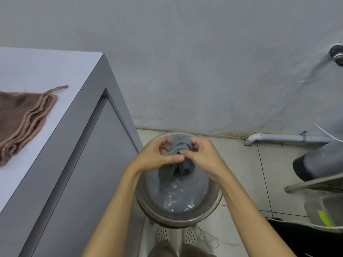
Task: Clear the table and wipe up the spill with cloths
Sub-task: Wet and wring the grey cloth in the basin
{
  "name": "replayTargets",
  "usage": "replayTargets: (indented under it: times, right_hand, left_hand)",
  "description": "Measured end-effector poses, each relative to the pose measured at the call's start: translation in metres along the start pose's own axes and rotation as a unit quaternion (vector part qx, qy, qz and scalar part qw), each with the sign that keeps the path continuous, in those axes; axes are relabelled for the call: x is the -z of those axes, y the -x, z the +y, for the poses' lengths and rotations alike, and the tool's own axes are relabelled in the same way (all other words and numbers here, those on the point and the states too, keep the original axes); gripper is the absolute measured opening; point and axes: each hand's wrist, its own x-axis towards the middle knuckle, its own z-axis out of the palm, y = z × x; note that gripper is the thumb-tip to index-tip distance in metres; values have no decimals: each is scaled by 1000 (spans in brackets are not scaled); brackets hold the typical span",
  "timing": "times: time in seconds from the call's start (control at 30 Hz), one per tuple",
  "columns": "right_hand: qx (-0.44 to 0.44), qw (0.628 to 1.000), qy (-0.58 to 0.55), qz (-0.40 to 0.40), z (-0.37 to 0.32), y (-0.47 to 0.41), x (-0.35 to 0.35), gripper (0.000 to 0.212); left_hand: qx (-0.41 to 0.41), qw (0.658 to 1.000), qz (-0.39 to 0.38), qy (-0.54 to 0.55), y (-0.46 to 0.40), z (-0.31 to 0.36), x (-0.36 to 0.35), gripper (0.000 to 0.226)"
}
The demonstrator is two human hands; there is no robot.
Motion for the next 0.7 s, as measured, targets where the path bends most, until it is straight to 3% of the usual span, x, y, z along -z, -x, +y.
replayTargets:
  times: [0.1, 0.17, 0.33, 0.43, 0.53, 0.57, 0.63, 0.7]
  right_hand:
    - [3, 999, -53, 8, -15, 1, 4, 20]
    - [0, 996, -87, 16, -19, 3, 6, 22]
    - [-15, 980, -195, 22, -22, 12, 8, 14]
    - [8, 978, -208, 15, -34, 15, 5, 14]
    - [26, 976, -215, 5, -50, 17, 6, 16]
    - [37, 974, -222, 0, -53, 17, 9, 17]
    - [47, 971, -236, -6, -60, 17, 16, 18]
    - [37, 975, -219, -5, -58, 16, 21, 18]
  left_hand:
    - [13, 998, -53, 39, 11, -20, -14, 29]
    - [10, 998, 2, 57, 11, -29, -21, 19]
    - [-55, 986, 150, 44, 7, -32, -19, 19]
    - [-59, 993, 104, -17, 8, -37, -19, 12]
    - [-33, 985, 70, -151, 10, -47, -32, 4]
    - [-17, 988, 70, -137, 10, -50, -36, 8]
    - [30, 995, 94, 15, 10, -49, -38, 15]
    - [57, 977, 150, 144, 7, -43, -33, 17]
